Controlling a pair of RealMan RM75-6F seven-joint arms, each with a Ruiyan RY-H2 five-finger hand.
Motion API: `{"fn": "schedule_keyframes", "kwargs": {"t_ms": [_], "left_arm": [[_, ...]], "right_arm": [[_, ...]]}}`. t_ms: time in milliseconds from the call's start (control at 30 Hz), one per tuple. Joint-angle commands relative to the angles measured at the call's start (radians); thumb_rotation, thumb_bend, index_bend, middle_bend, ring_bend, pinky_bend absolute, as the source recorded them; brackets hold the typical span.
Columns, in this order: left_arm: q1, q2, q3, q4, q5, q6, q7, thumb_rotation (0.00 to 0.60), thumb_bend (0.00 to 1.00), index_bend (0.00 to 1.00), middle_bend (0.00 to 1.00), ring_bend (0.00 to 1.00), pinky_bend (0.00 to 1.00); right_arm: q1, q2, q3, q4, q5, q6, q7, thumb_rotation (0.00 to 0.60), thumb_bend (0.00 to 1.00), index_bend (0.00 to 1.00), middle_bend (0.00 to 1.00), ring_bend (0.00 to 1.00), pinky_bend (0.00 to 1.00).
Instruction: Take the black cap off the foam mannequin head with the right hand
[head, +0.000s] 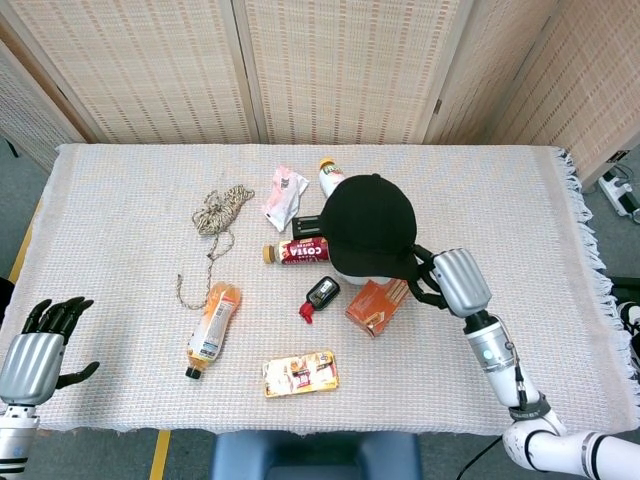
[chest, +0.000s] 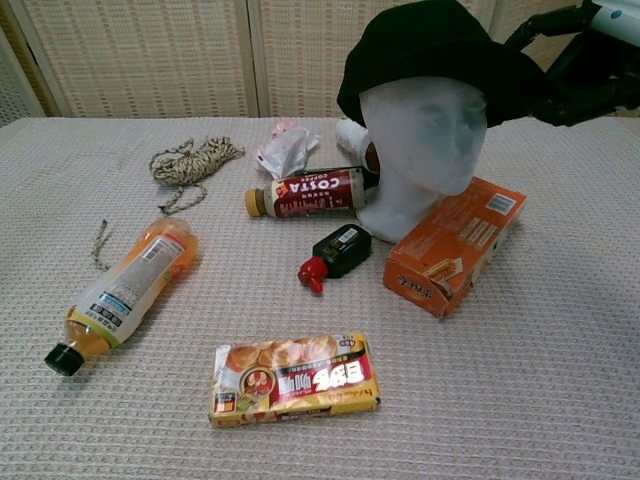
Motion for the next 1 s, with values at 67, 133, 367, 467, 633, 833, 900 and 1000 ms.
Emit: {"fn": "schedule_keyframes", "kwargs": {"t_ms": [67, 133, 367, 467, 633, 833, 900, 1000], "left_arm": [[-0.002, -0.001, -0.001, 0.001, 0.0, -0.003, 0.0, 0.6, 0.05, 0.2, 0.19, 0.19, 0.13], [-0.005, -0.002, -0.001, 0.001, 0.001, -0.006, 0.001, 0.6, 0.05, 0.2, 0.19, 0.19, 0.13], [-0.012, -0.007, 0.0, 0.003, 0.0, -0.019, 0.004, 0.6, 0.05, 0.2, 0.19, 0.19, 0.13], [-0.013, -0.011, 0.002, 0.006, 0.0, -0.022, 0.005, 0.6, 0.05, 0.2, 0.19, 0.19, 0.13], [-0.016, -0.013, 0.003, 0.008, -0.001, -0.028, 0.003, 0.6, 0.05, 0.2, 0.18, 0.19, 0.13], [-0.018, -0.014, 0.003, 0.011, -0.002, -0.031, 0.003, 0.6, 0.05, 0.2, 0.18, 0.19, 0.13], [-0.02, -0.015, 0.004, 0.011, -0.002, -0.034, 0.004, 0.6, 0.05, 0.2, 0.18, 0.19, 0.13], [-0.021, -0.017, 0.004, 0.011, -0.003, -0.036, 0.007, 0.6, 0.05, 0.2, 0.18, 0.19, 0.13]], "right_arm": [[-0.006, -0.028, 0.02, 0.028, -0.002, 0.053, 0.034, 0.6, 0.91, 0.66, 0.95, 1.0, 1.0], [-0.008, -0.038, 0.032, 0.042, 0.007, 0.074, 0.029, 0.6, 0.92, 0.67, 0.95, 1.0, 1.0], [0.001, -0.063, 0.077, 0.09, 0.047, 0.113, -0.017, 0.6, 0.93, 0.68, 0.95, 1.0, 1.0], [0.013, -0.066, 0.097, 0.116, 0.069, 0.109, -0.03, 0.6, 0.93, 0.68, 0.95, 1.0, 1.0], [0.039, -0.063, 0.133, 0.168, 0.12, 0.078, -0.041, 0.6, 0.94, 0.69, 0.95, 1.0, 1.0], [0.069, -0.057, 0.162, 0.237, 0.165, 0.039, -0.042, 0.6, 0.94, 0.69, 0.95, 1.0, 1.0], [0.08, -0.056, 0.17, 0.263, 0.183, 0.021, -0.042, 0.6, 0.94, 0.69, 0.95, 1.0, 1.0], [0.094, -0.058, 0.175, 0.304, 0.201, 0.003, -0.045, 0.6, 0.95, 0.7, 0.95, 1.0, 1.0]]}}
